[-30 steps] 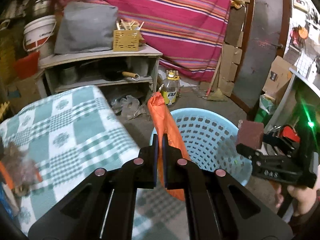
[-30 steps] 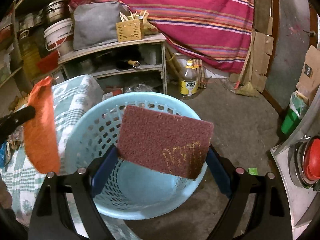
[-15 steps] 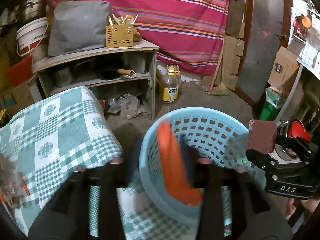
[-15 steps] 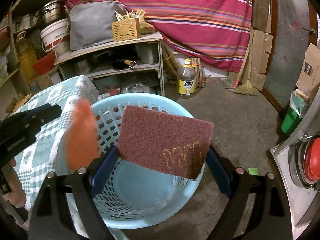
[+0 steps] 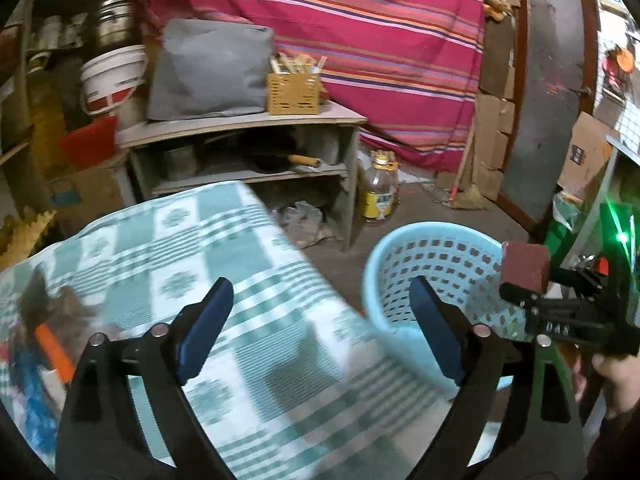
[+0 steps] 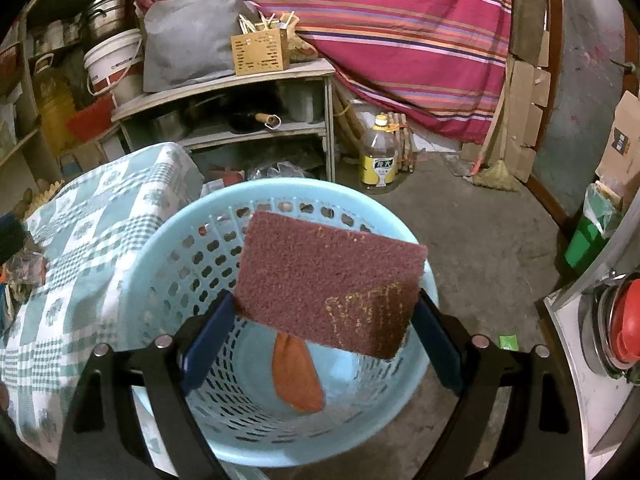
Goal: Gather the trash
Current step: 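Open the left gripper to drop the orange bag while the right gripper drops the pad, then return both grippers to the trash pile on the table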
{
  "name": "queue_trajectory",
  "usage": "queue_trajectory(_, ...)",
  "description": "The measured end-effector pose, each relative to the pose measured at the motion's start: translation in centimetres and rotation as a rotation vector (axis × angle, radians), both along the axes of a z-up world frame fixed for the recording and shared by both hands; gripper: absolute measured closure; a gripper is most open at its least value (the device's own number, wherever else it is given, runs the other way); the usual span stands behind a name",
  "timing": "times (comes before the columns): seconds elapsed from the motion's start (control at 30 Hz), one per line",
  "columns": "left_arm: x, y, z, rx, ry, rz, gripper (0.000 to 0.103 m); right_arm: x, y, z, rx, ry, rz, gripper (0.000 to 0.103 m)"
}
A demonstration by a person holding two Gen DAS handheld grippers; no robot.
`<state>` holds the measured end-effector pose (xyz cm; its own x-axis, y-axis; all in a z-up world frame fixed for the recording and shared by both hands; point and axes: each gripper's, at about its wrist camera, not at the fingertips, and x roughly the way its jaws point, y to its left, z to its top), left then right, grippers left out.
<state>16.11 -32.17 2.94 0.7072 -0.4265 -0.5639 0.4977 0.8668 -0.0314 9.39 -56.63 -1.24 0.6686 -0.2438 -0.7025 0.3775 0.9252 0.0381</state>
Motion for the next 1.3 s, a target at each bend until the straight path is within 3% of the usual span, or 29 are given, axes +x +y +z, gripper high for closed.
queue_trajectory(0.1, -0.3, 3.4, 0.4, -0.01, -0.007, 0.053, 0.01, 0.7, 0.6, 0.2, -0.006, -0.004, 0.0, 0.014)
queue_trajectory(0.17, -0.5, 5.3, 0.6, -0.005, -0.014, 0.081, 0.009, 0.9, 1.2, 0.4, -0.029, -0.012, -0.011, 0.007)
queue_trajectory(0.43, -0.4, 14.2, 0.2, 0.027, -0.022, 0.231, 0.007, 1.2, 4.2, 1.3, -0.039, -0.034, -0.016, 0.007)
queue_trajectory(0.6, 0.1, 20.4, -0.8, 0.069, -0.027, 0.339, 0.007, 1.5, 7.9, 1.1, -0.033, -0.039, 0.02, 0.007)
queue_trajectory(0.87, 1.7, 29.7, -2.6, 0.073, 0.012, 0.506, 0.007, 2.9, 15.4, 0.0, 0.012, -0.032, 0.112, 0.007)
queue_trajectory(1.03, 3.3, 32.4, -4.1, 0.039, 0.079, 0.537, 0.007, 4.1, 19.1, -0.8, 0.018, -0.005, 0.161, 0.007)
queue_trajectory(1.3, 4.5, 32.8, -6.2, 0.019, 0.138, 0.51, 0.011, 5.5, 22.9, -1.1, -0.005, 0.021, 0.217, 0.007)
